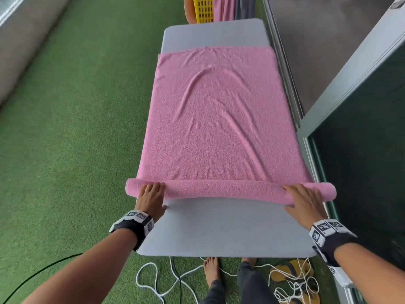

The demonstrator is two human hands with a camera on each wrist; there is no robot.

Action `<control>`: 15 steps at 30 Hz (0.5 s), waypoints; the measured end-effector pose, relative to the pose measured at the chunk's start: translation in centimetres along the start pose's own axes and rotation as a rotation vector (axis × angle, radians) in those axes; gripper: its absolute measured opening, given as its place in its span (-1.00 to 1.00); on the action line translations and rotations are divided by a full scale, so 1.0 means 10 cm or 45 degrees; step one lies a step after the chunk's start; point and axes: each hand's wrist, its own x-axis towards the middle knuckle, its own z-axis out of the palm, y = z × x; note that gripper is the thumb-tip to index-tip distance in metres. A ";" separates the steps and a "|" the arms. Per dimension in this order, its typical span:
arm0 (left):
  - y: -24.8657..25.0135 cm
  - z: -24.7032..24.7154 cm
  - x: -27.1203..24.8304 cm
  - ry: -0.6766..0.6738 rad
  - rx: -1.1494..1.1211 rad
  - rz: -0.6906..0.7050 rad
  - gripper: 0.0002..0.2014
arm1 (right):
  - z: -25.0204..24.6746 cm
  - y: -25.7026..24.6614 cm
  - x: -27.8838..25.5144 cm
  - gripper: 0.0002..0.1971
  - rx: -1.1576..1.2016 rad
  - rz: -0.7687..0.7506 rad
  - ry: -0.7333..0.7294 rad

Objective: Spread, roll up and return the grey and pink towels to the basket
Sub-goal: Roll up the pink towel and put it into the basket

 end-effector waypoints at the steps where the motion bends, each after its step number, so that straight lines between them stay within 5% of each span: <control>1: -0.02 -0.04 0.06 0.039 0.012 0.013 -0.26 | 0.03 0.00 0.03 -0.35 0.024 0.005 0.049; 8: -0.03 -0.11 0.02 0.091 -0.167 -0.022 -0.71 | 0.05 0.00 0.11 -0.50 0.048 -0.021 0.185; 15: 0.10 0.17 -0.66 0.216 -0.273 0.010 -0.58 | 0.18 -0.04 -0.43 -0.52 0.144 0.047 0.182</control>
